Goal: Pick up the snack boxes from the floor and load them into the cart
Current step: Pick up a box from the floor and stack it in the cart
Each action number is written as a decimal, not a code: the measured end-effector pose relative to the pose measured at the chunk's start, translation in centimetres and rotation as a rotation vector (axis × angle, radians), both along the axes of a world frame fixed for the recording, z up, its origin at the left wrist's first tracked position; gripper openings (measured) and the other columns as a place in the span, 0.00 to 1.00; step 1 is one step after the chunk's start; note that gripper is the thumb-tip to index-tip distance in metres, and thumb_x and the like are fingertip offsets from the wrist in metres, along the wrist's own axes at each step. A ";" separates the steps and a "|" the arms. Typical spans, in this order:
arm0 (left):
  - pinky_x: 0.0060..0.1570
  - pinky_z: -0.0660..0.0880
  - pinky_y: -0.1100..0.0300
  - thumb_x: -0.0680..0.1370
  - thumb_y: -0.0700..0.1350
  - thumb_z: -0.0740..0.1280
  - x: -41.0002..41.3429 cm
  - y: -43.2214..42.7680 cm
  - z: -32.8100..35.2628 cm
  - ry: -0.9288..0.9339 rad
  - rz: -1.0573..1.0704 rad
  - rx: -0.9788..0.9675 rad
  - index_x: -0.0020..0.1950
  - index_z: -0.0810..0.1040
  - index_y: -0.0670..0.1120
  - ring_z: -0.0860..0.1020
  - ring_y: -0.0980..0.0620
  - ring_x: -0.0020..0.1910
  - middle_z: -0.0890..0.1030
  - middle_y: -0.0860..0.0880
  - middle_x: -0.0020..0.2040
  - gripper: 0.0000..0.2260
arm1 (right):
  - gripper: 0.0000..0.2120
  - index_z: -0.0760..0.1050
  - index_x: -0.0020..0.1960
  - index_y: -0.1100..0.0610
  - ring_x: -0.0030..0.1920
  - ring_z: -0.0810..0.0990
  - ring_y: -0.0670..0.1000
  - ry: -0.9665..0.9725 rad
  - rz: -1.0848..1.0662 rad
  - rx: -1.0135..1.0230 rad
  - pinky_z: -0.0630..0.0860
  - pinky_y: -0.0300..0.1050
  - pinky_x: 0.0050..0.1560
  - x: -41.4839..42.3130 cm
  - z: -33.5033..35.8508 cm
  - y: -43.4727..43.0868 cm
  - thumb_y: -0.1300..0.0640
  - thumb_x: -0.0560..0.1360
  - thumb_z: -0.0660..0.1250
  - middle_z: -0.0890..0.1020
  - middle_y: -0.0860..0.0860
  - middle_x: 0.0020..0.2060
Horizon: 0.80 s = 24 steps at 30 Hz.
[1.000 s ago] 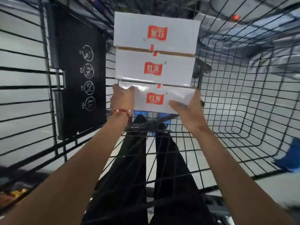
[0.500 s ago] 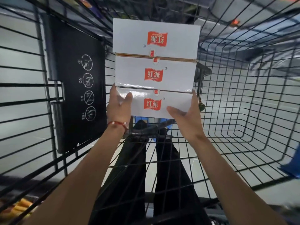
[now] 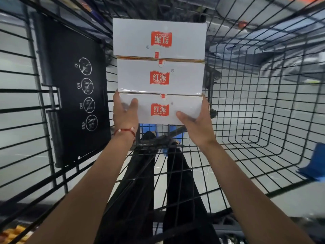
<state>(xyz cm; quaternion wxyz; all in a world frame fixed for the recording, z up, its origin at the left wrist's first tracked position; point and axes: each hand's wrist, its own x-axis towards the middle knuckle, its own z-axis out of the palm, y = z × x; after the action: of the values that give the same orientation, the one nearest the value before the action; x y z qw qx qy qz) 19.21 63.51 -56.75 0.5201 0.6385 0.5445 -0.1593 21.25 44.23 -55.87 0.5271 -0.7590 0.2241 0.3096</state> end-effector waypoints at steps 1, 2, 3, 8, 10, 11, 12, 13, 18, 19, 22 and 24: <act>0.71 0.68 0.48 0.82 0.48 0.63 0.0 -0.2 -0.1 -0.013 -0.007 0.021 0.80 0.56 0.55 0.71 0.47 0.69 0.70 0.48 0.73 0.28 | 0.32 0.66 0.72 0.47 0.62 0.80 0.40 -0.022 -0.009 -0.022 0.80 0.36 0.60 0.0 -0.2 0.1 0.66 0.75 0.75 0.80 0.46 0.63; 0.70 0.69 0.49 0.82 0.48 0.63 0.1 -0.3 -0.1 -0.020 -0.007 0.041 0.80 0.57 0.54 0.72 0.49 0.67 0.71 0.48 0.71 0.28 | 0.31 0.67 0.71 0.46 0.62 0.80 0.41 -0.035 -0.018 -0.035 0.79 0.36 0.60 -0.1 -0.2 0.2 0.65 0.75 0.75 0.80 0.47 0.63; 0.71 0.68 0.50 0.81 0.49 0.64 0.2 -0.4 -0.1 -0.020 0.003 0.053 0.80 0.57 0.53 0.71 0.50 0.67 0.71 0.48 0.72 0.29 | 0.30 0.68 0.70 0.46 0.62 0.80 0.42 -0.043 -0.024 -0.055 0.79 0.36 0.61 -0.1 -0.3 0.3 0.65 0.75 0.75 0.80 0.48 0.63; 0.74 0.64 0.49 0.77 0.49 0.71 0.5 -0.5 0.8 0.050 -0.026 0.025 0.81 0.52 0.48 0.67 0.43 0.74 0.65 0.45 0.77 0.39 | 0.39 0.61 0.81 0.50 0.66 0.78 0.47 -0.055 -0.116 -0.118 0.76 0.54 0.71 -0.7 1.5 0.7 0.55 0.76 0.75 0.72 0.52 0.72; 0.71 0.67 0.54 0.75 0.44 0.74 0.4 -0.8 1.7 0.043 -0.074 0.052 0.80 0.54 0.44 0.70 0.45 0.71 0.69 0.45 0.73 0.40 | 0.36 0.58 0.82 0.51 0.70 0.73 0.48 -0.060 -0.146 -0.144 0.73 0.47 0.73 -1.3 3.3 0.2 0.55 0.80 0.72 0.68 0.51 0.75; 0.69 0.68 0.58 0.74 0.42 0.73 0.2 -1.2 2.7 0.039 -0.107 0.078 0.78 0.56 0.41 0.71 0.45 0.69 0.70 0.45 0.70 0.38 | 0.34 0.59 0.82 0.51 0.69 0.73 0.46 -0.064 -0.167 -0.143 0.74 0.37 0.68 -1.7 3.9 -0.2 0.55 0.81 0.70 0.68 0.51 0.75; 0.69 0.68 0.58 0.75 0.40 0.72 -0.2 -1.6 3.5 0.017 -0.128 0.096 0.78 0.57 0.41 0.71 0.47 0.68 0.70 0.44 0.71 0.36 | 0.32 0.60 0.82 0.52 0.64 0.75 0.42 -0.065 -0.184 -0.126 0.73 0.26 0.59 -2.2 4.8 -0.7 0.55 0.82 0.69 0.69 0.50 0.75; 0.70 0.67 0.59 0.75 0.38 0.72 -0.6 -2.2 4.6 -0.011 -0.138 0.092 0.78 0.58 0.43 0.71 0.50 0.67 0.69 0.46 0.71 0.36 | 0.30 0.61 0.81 0.53 0.60 0.75 0.38 -0.073 -0.194 -0.107 0.71 0.20 0.51 -2.6 5.5 -1.1 0.54 0.83 0.68 0.70 0.50 0.75; 0.47 0.66 0.80 0.79 0.33 0.66 -3.2 -6.3 11.0 -0.169 -0.193 -0.037 0.78 0.59 0.44 0.70 0.59 0.60 0.71 0.56 0.65 0.30 | 0.20 0.72 0.74 0.55 0.47 0.77 0.27 -0.172 -0.249 -0.014 0.71 0.22 0.49 -5.7 10.4 -4.2 0.58 0.82 0.68 0.80 0.49 0.63; 0.43 0.65 0.80 0.80 0.34 0.66 -3.7 -7.2 12.1 -0.194 -0.217 -0.048 0.78 0.60 0.44 0.71 0.60 0.58 0.73 0.57 0.64 0.28 | 0.19 0.74 0.72 0.54 0.47 0.78 0.28 -0.192 -0.270 -0.005 0.72 0.23 0.49 -6.5 11.4 -4.9 0.59 0.82 0.69 0.81 0.48 0.61; 0.39 0.67 0.80 0.80 0.36 0.66 -5.5 -9.7 15.1 -0.247 -0.266 -0.042 0.75 0.65 0.46 0.74 0.61 0.50 0.76 0.60 0.57 0.24 | 0.15 0.77 0.68 0.54 0.52 0.82 0.39 -0.222 -0.350 0.036 0.76 0.32 0.54 -9.1 14.2 -7.3 0.61 0.81 0.70 0.84 0.49 0.56; 0.47 0.70 0.74 0.81 0.38 0.66 -7.1 -11.3 17.2 -0.275 -0.314 -0.044 0.74 0.68 0.45 0.76 0.56 0.55 0.76 0.53 0.61 0.22 | 0.14 0.79 0.65 0.54 0.55 0.84 0.50 -0.245 -0.396 0.070 0.80 0.45 0.61 -10.9 15.8 -9.1 0.63 0.81 0.70 0.85 0.51 0.54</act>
<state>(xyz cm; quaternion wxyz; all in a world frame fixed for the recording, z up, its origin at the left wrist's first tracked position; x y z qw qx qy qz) 12.12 52.22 -39.59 0.5720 0.7197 0.3588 -0.1616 10.36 35.12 -40.08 0.6267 -0.7134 0.2924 0.1132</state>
